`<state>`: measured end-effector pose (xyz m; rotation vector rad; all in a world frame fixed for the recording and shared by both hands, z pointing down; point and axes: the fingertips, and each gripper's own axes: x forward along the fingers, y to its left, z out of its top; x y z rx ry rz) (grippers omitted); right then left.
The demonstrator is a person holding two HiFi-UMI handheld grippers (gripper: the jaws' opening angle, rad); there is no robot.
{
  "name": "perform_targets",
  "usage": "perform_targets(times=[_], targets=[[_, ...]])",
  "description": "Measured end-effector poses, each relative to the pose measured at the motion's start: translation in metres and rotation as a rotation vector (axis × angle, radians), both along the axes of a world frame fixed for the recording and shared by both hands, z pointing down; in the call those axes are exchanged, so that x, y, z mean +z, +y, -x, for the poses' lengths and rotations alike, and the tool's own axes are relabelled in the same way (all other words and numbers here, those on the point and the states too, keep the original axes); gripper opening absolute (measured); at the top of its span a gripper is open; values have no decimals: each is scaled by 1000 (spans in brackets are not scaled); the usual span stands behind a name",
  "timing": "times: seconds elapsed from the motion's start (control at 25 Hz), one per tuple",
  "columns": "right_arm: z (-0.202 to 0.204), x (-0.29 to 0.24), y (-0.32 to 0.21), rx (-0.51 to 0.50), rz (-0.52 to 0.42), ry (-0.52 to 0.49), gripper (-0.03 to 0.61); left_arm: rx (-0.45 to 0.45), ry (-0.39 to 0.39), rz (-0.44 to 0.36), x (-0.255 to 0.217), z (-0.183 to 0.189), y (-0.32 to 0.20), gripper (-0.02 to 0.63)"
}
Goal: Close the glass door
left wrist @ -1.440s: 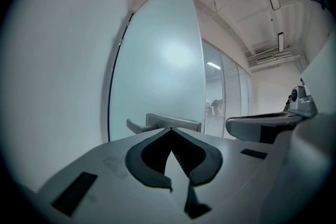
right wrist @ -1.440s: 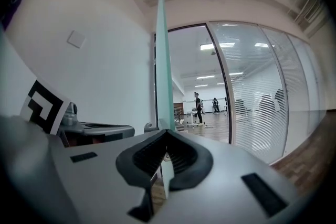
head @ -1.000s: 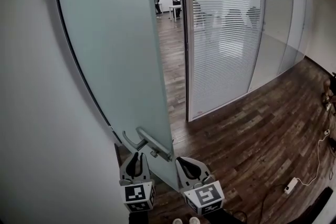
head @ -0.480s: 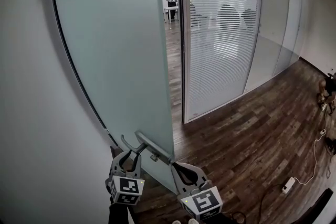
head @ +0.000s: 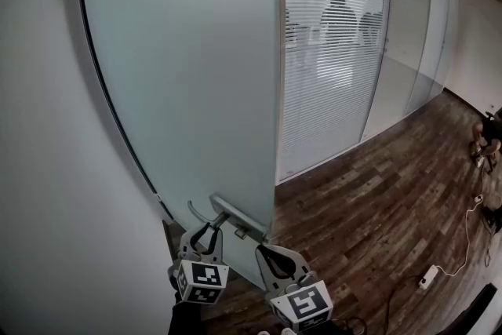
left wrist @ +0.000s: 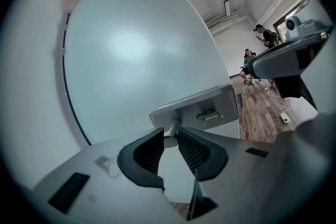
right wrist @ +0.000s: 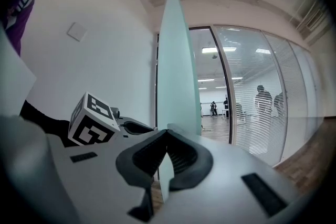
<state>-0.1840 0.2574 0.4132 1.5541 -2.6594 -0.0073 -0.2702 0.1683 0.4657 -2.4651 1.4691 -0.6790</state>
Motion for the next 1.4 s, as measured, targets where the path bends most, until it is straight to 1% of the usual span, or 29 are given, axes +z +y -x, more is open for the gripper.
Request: perform_targets(times=[0.16, 0.28, 0.48, 0.6, 0.76, 0.84, 1.04, 1.12, 1.24, 1.32, 1.4], targets=[[-1, 0, -6, 30, 3, -8, -3, 28, -25, 4, -2, -9, -10, 84], [-8, 6, -6, 75, 32, -4, -3, 35, -28, 7, 1, -17, -14, 84], [-23, 7, -17, 130, 10, -5, -3, 33, -24, 18, 1, -33, -30, 84], [-36, 8, -26, 170, 30, -10, -2, 50, -24, 22, 1, -44, -42, 84], [-52, 7, -41, 169, 12, -3, -2, 68, -31, 16, 0, -62, -57, 84], [-62, 8, -52, 174, 18, -6, -2, 72, -35, 17, 0, -72, -67, 84], [-87, 4, -78, 158, 11, 1, -3, 59, -51, 27, -1, -99, -89, 84], [-97, 6, -86, 153, 20, -3, -2, 63, -76, 21, 0, -110, -97, 84], [-111, 9, -103, 161, 33, -14, -2, 58, -145, -5, 3, -122, -116, 84], [-120, 9, -115, 166, 34, -16, -2, 45, -206, -41, 0, -125, -131, 86], [-131, 8, -124, 170, 34, -23, -3, 52, -286, -75, -3, -129, -143, 106]])
